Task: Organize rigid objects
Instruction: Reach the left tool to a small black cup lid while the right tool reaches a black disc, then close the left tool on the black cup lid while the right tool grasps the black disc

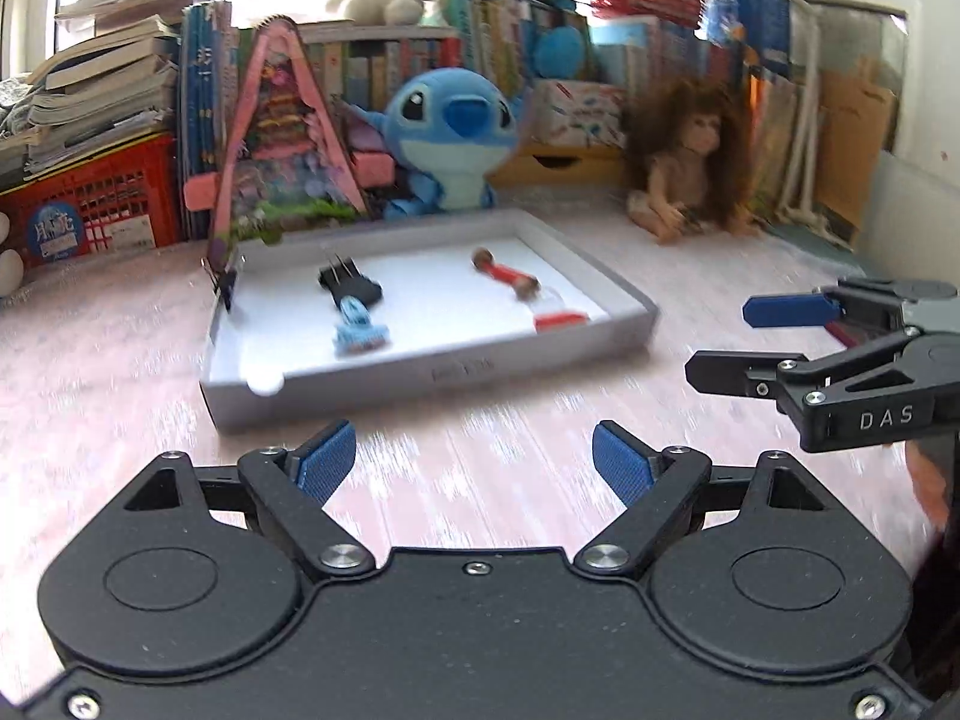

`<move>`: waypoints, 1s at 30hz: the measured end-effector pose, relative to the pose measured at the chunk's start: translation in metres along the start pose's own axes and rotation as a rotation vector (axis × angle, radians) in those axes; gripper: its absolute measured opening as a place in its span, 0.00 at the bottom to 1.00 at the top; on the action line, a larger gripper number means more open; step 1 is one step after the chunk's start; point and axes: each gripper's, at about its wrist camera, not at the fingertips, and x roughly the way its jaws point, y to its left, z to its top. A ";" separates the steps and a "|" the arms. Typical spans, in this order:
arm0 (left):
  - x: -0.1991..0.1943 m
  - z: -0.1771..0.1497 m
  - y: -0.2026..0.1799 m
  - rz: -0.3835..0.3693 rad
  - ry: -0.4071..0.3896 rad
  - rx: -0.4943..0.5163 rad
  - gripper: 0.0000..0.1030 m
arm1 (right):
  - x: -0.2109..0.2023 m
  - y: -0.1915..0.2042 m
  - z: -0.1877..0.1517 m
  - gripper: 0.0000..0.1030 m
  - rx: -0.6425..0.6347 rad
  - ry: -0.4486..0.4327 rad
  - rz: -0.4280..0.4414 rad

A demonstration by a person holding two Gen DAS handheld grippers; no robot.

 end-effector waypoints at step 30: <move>-0.015 -0.053 -0.039 -0.202 0.084 0.092 0.47 | -0.035 0.033 -0.060 0.86 -0.140 0.092 0.087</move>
